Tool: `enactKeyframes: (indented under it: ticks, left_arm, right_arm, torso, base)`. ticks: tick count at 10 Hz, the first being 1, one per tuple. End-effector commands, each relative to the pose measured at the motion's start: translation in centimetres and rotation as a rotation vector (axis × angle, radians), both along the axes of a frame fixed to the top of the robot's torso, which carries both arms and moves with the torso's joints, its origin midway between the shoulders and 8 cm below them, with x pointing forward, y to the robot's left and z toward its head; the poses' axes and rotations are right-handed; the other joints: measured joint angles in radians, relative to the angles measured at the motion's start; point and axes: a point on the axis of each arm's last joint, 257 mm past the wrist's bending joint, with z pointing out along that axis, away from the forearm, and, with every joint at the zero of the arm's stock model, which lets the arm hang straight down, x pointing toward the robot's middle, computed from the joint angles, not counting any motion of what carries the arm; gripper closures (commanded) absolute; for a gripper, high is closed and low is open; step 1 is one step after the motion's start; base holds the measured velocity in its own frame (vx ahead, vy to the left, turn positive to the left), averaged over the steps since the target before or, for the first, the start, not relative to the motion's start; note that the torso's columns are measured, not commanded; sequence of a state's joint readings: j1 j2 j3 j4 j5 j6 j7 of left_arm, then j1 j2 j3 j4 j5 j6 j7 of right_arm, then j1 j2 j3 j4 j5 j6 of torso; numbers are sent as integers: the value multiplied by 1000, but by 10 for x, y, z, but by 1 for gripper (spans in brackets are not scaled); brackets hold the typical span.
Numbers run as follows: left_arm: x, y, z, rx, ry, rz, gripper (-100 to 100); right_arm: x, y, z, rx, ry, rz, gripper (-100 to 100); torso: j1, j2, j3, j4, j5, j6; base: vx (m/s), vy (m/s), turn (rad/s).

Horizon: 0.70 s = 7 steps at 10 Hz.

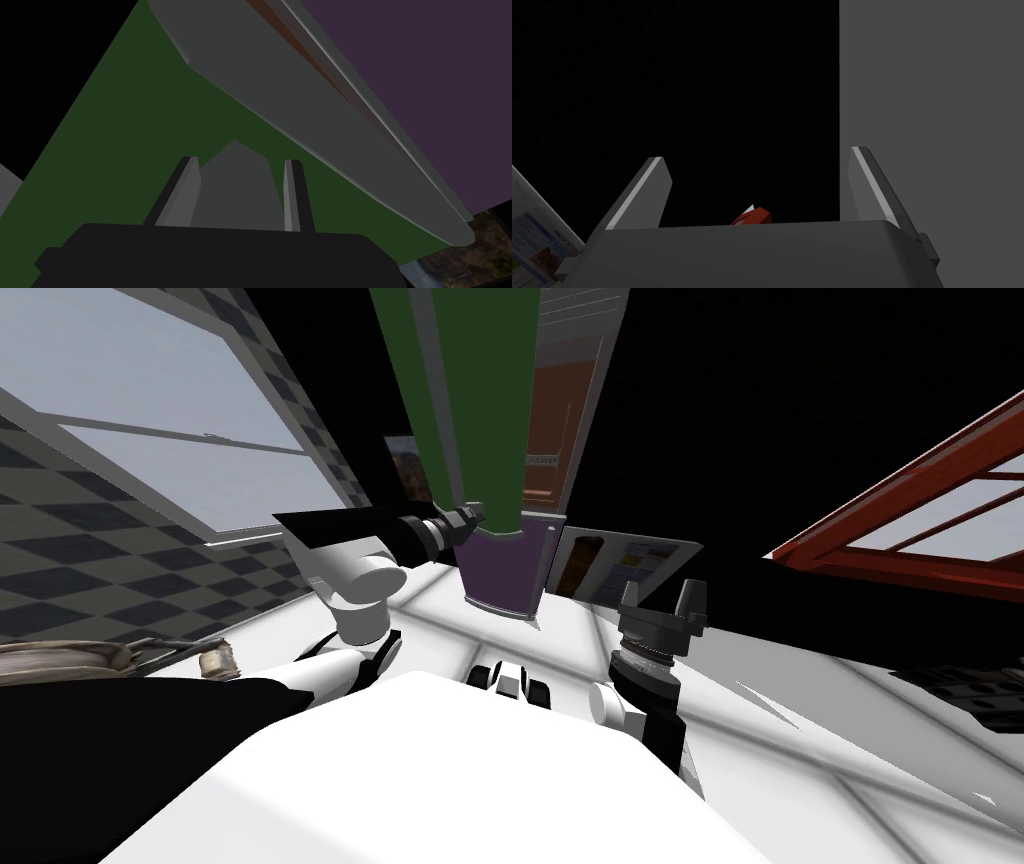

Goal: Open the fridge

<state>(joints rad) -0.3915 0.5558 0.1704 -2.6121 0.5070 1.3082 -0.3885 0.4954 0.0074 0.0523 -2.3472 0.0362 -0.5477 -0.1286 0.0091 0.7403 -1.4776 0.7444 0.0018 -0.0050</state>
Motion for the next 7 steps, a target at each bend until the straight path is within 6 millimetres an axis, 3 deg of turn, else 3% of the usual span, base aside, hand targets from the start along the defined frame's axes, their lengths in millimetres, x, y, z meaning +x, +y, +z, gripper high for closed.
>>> enactKeyframes:
  ticks: [1,5,7]
  left_arm:
    - [-3,-8,9,-6,-26,-37,100]
    - [-9,-25,11,-8,-31,-97,100]
    - [-11,-39,0,-4,0,-136,100]
  right_arm:
    - [0,0,0,0,0,0,0]
    - [0,0,0,0,0,0,0]
    - [0,0,0,0,0,0,0]
  torso:
    - [0,-2,-1,1,-1,-1]
    - [2,-1,-2,2,0,1]
    - [-11,-5,-2,-2,-3,2]
  base:
    - [-128,275,-52]
    - [-132,250,-49]
    - [-37,124,-51]
